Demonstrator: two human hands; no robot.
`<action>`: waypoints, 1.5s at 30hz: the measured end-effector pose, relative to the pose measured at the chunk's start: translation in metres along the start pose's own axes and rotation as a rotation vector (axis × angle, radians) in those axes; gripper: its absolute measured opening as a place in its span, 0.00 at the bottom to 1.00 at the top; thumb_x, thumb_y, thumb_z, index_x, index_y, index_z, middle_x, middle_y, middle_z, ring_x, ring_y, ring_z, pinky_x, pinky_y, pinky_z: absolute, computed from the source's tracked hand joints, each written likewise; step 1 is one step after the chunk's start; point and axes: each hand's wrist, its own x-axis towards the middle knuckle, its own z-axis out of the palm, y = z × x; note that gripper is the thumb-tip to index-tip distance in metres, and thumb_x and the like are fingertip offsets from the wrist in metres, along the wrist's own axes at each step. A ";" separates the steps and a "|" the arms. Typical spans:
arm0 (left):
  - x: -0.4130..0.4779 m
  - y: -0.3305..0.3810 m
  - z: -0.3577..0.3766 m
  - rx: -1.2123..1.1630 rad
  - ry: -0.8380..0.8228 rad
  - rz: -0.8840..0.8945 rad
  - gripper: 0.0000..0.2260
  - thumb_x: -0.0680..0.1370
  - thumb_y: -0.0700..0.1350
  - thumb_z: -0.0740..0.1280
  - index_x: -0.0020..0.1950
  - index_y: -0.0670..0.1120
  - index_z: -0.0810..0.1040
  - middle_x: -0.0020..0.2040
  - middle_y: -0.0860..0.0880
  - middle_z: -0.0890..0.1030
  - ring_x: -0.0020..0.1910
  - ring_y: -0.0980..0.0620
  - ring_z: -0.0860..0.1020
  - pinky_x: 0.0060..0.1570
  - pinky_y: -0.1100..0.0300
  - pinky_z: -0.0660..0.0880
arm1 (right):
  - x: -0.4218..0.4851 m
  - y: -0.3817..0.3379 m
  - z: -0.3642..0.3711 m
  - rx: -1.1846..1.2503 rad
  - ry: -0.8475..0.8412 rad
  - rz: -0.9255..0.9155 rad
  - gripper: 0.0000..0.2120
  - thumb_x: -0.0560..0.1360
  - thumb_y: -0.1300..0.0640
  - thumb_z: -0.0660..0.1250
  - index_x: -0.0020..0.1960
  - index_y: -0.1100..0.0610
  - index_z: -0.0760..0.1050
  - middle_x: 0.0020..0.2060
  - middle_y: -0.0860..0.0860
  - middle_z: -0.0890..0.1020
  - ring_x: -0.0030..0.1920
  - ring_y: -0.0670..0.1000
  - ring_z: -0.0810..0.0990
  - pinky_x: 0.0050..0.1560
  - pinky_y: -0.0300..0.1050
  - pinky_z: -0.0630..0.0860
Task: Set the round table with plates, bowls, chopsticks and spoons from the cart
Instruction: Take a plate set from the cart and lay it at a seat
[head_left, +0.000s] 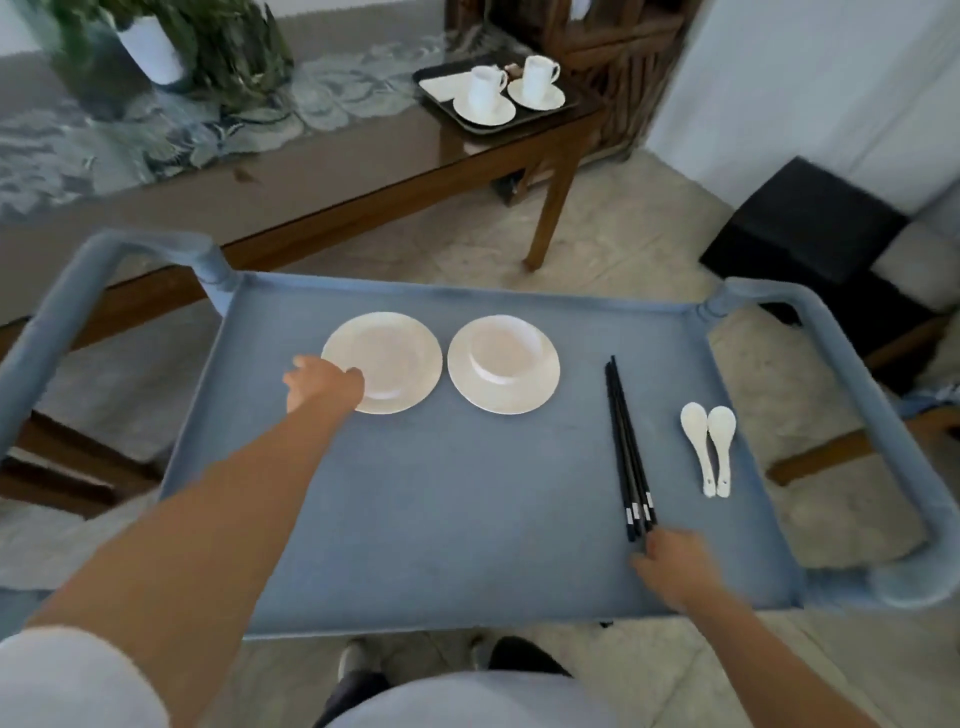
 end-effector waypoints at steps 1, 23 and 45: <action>0.010 0.001 -0.002 -0.035 -0.048 -0.038 0.28 0.76 0.47 0.66 0.70 0.36 0.61 0.67 0.36 0.69 0.63 0.34 0.74 0.58 0.44 0.76 | -0.007 -0.006 0.003 0.033 0.054 0.066 0.08 0.76 0.51 0.63 0.41 0.54 0.74 0.51 0.59 0.83 0.55 0.60 0.80 0.52 0.48 0.73; 0.070 -0.019 0.008 -0.512 -0.463 -0.214 0.20 0.77 0.32 0.65 0.68 0.42 0.71 0.58 0.45 0.77 0.56 0.47 0.77 0.26 0.55 0.80 | 0.023 -0.007 -0.035 0.611 0.390 0.401 0.08 0.74 0.59 0.62 0.49 0.64 0.72 0.50 0.63 0.78 0.52 0.64 0.77 0.50 0.53 0.73; -0.072 -0.056 0.081 -0.955 -0.175 -0.386 0.20 0.75 0.30 0.67 0.61 0.50 0.73 0.58 0.49 0.78 0.48 0.53 0.79 0.45 0.56 0.78 | 0.111 0.006 -0.051 0.540 0.020 -0.002 0.18 0.74 0.44 0.70 0.49 0.57 0.70 0.41 0.51 0.76 0.42 0.56 0.76 0.41 0.48 0.73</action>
